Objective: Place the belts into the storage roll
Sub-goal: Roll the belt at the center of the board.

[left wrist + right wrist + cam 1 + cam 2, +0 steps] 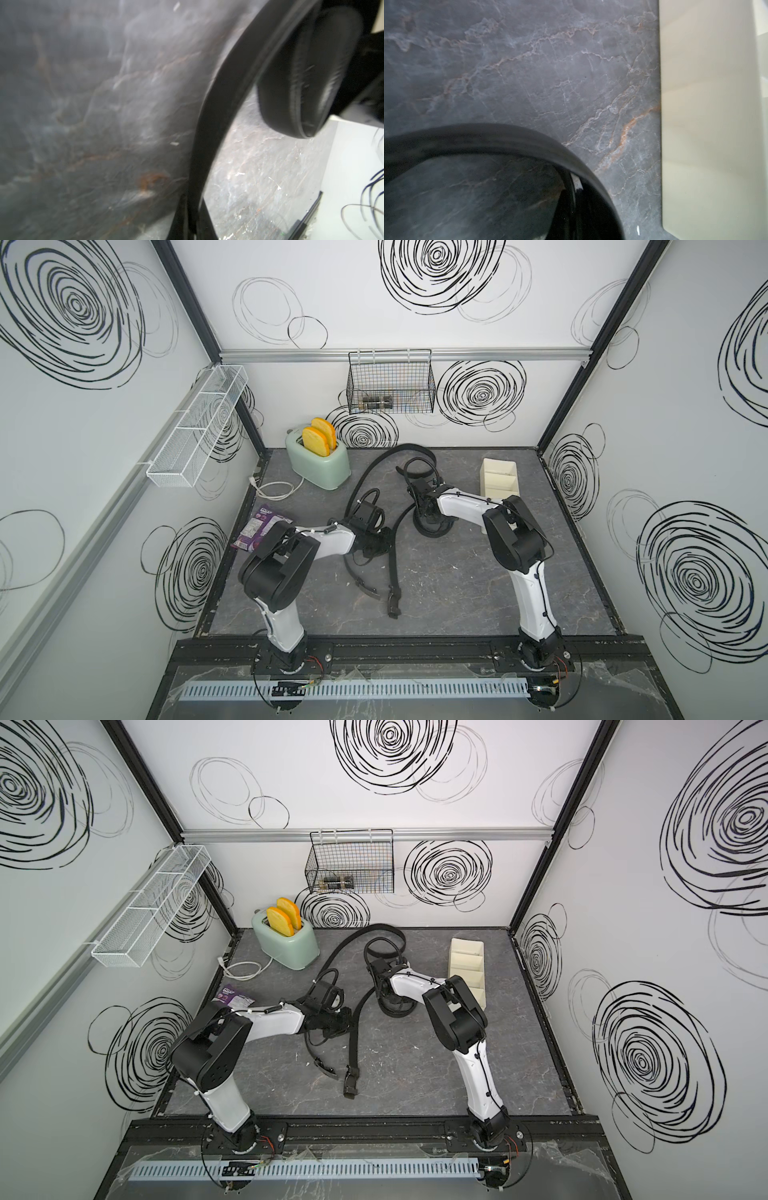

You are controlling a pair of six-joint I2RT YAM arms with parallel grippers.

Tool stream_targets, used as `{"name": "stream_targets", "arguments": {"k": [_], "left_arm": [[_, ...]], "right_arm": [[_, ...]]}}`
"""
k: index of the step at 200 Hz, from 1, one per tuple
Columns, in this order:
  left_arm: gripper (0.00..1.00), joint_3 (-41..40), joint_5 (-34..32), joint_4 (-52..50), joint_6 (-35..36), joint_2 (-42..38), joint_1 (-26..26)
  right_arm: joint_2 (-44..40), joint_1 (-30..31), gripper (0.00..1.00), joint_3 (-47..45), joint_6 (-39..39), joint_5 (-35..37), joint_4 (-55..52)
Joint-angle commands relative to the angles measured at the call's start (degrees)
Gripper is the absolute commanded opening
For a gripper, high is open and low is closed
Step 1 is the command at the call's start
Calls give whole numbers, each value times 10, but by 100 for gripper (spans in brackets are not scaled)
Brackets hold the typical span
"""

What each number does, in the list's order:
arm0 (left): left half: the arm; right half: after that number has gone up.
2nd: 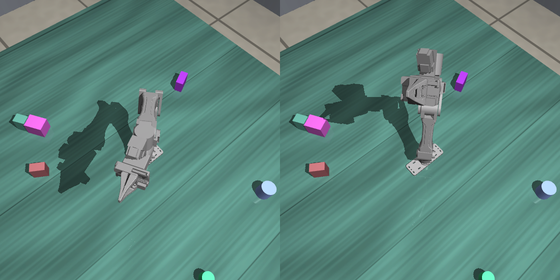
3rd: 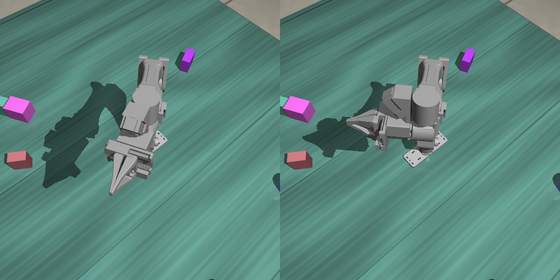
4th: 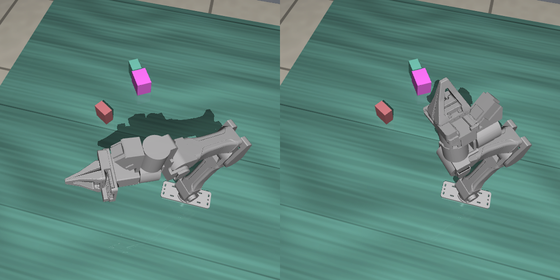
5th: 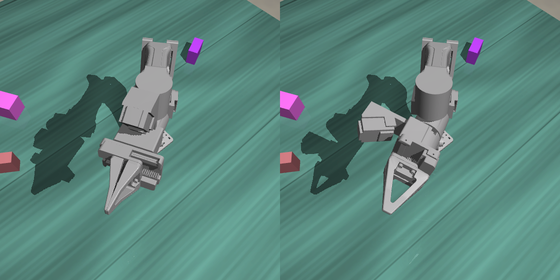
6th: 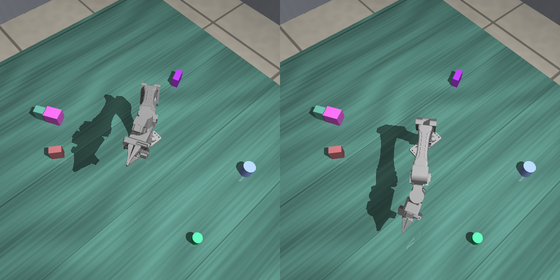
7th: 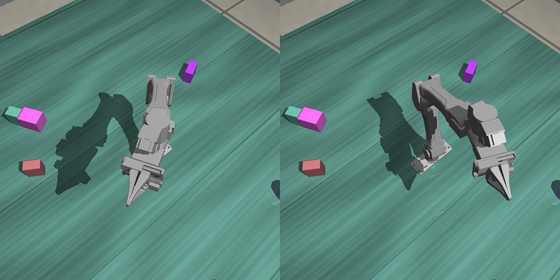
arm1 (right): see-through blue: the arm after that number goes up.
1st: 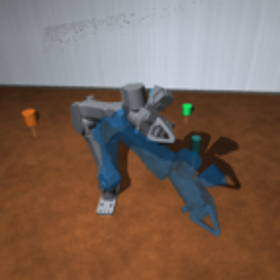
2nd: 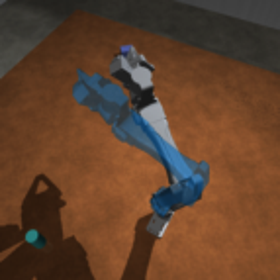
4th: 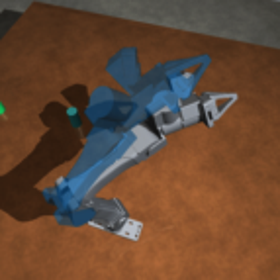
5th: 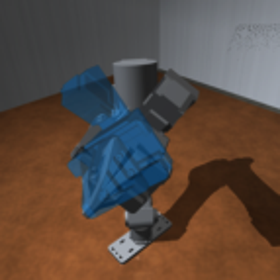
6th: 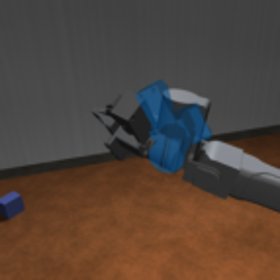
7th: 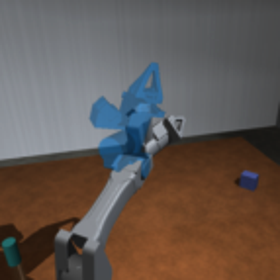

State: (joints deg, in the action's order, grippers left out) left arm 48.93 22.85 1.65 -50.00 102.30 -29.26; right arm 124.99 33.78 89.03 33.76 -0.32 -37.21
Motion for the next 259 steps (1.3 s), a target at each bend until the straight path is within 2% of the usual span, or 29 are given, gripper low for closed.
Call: {"name": "stream_targets", "arguments": {"k": [1, 33, 62, 69, 79, 87, 101, 126, 143, 162, 181, 201, 221, 259], "left_arm": [[5, -12, 19, 91, -136, 24, -22], [5, -23, 9, 178, -277, 50, -66], [5, -44, -19, 256, -404, 55, -123], [11, -43, -20, 256, -415, 56, -135], [30, -42, -20, 243, -418, 54, -148], [38, -50, -22, 239, -412, 45, -151], [48, -58, -23, 205, -375, 25, -142], [61, -39, -34, 98, -250, -26, -104], [67, -13, -64, 23, -156, -61, -77], [70, 24, -88, -13, -63, -72, -47], [70, 85, -57, -6, 23, -30, -25], [70, 169, 12, -18, 105, 43, -20], [71, 221, 42, -31, 151, 95, -16], [72, 296, 51, -67, 210, 156, -6]], "right_arm": [[9, -1, 0, -15, 20, -70, -26], [17, -14, 0, -2, 9, -114, -32], [24, -25, 0, 1, -4, -117, -45], [22, -28, 0, -4, -6, -118, -45], [18, -32, 0, -11, -9, -118, -45], [14, -35, 0, -17, -12, -119, -43], [5, -40, 0, -29, -14, -129, -33], [-6, -48, 0, -41, -23, -149, -23], [-12, -51, 0, -48, -29, -162, -17], [-19, -56, 0, -60, -34, -177, -6], [-23, -59, 0, -68, -36, -189, -1], [-22, -61, 0, -70, -41, -200, -1], [-20, -63, 0, -69, -42, -210, 0], [-13, -63, 0, -60, -42, -221, -2]]}}
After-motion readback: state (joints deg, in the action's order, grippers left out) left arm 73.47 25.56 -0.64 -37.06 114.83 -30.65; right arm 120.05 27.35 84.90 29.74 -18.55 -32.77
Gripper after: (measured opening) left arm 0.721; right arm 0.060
